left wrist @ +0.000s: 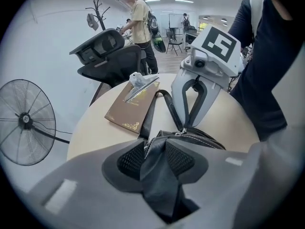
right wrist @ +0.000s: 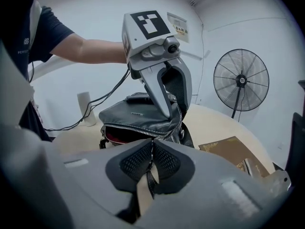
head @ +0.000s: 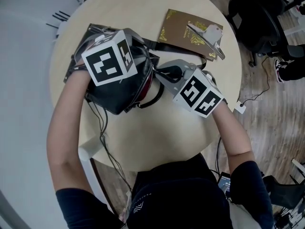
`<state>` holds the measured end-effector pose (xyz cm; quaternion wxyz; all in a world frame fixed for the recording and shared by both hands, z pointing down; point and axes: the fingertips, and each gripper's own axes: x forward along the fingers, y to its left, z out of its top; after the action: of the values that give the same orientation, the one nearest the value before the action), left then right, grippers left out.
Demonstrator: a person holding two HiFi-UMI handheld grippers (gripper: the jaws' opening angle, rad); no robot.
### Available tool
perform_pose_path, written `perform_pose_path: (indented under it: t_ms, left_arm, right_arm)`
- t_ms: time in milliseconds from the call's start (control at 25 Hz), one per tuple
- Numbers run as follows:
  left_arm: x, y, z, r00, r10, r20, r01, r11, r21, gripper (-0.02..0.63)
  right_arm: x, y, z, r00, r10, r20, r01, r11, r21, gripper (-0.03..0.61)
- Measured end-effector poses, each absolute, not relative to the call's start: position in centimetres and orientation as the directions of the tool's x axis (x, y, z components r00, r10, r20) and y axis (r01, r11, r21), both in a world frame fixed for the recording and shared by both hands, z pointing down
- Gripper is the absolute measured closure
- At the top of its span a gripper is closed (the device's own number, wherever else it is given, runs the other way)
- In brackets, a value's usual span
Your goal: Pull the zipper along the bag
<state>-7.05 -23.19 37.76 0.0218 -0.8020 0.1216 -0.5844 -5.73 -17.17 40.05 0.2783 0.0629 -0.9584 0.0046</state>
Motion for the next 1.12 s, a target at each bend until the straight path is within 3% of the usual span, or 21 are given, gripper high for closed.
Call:
perform_pose_path:
  t_ms: [1120]
  left_arm:
    - [-6.7, -23.5, 39.3, 0.243, -0.266, 0.933, -0.202, -0.955, -0.219, 0.451]
  right_arm:
    - [-6.2, -12.8, 40.2, -0.839, -0.122, 0.531, -0.151, 0.988, -0.011, 0.557]
